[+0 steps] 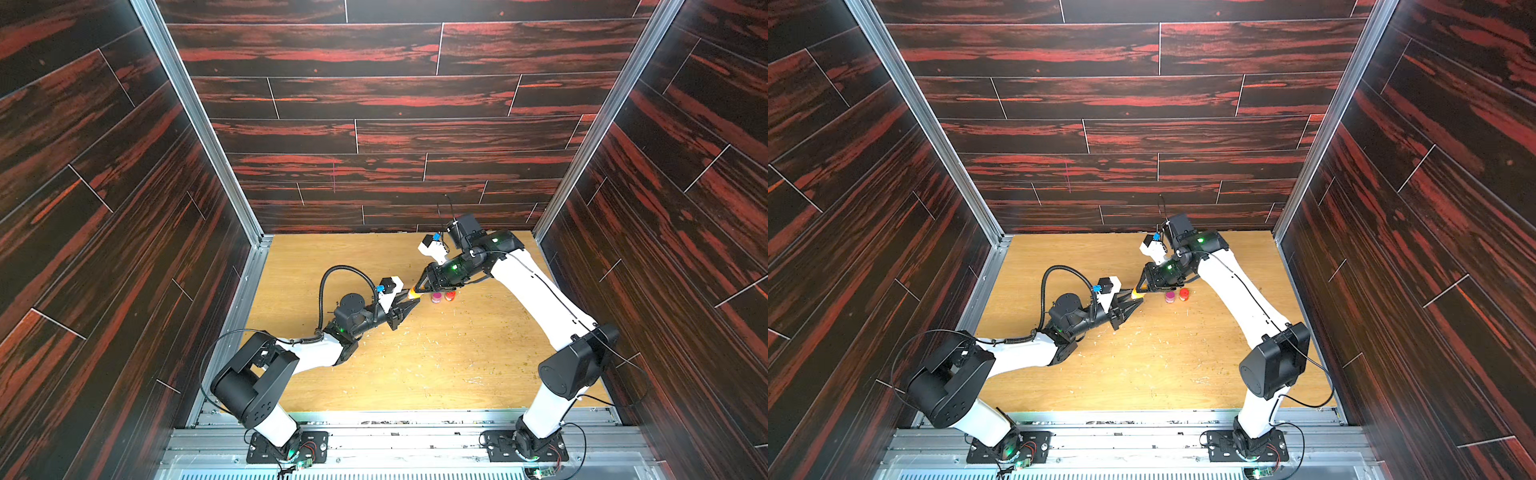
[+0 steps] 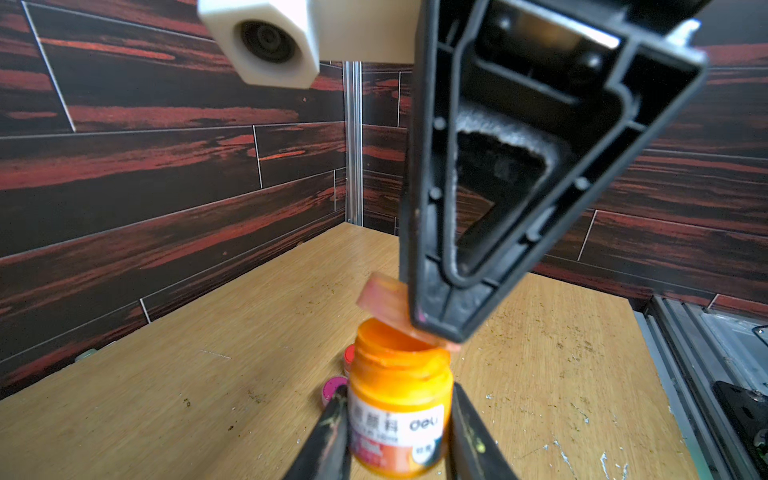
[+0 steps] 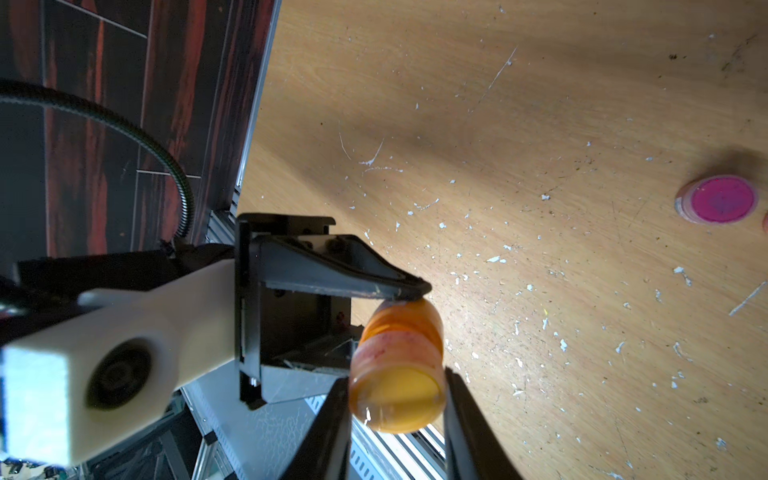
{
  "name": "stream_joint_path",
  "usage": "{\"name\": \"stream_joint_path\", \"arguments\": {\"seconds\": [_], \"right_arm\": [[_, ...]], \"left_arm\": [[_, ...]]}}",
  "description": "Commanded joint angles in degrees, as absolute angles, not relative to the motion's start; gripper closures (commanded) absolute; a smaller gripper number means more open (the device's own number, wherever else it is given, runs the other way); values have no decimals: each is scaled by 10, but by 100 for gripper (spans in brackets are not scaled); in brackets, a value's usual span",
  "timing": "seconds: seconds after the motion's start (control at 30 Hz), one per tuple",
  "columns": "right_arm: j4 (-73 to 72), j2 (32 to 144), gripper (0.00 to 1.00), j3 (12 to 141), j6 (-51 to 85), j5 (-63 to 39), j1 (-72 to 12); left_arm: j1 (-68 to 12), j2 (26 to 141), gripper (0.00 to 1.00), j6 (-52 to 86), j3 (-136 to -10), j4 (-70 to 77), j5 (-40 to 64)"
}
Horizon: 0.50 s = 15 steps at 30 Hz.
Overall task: Close the paint jar lid
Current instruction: Close the lid on the paint jar.
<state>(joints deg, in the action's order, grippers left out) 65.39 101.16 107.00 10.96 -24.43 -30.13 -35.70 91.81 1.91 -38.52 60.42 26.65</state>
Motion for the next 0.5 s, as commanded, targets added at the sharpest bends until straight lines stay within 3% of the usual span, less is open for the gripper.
{"name": "stream_joint_path", "arguments": {"seconds": [0.0, 0.47], "right_arm": [[674, 1025, 73, 1082, 91, -266, -312], [704, 1059, 74, 1126, 62, -261, -317]], "left_arm": [[-360, 912, 69, 9, -401, 611, 273], [-367, 892, 69, -37, -407, 552, 283]]}}
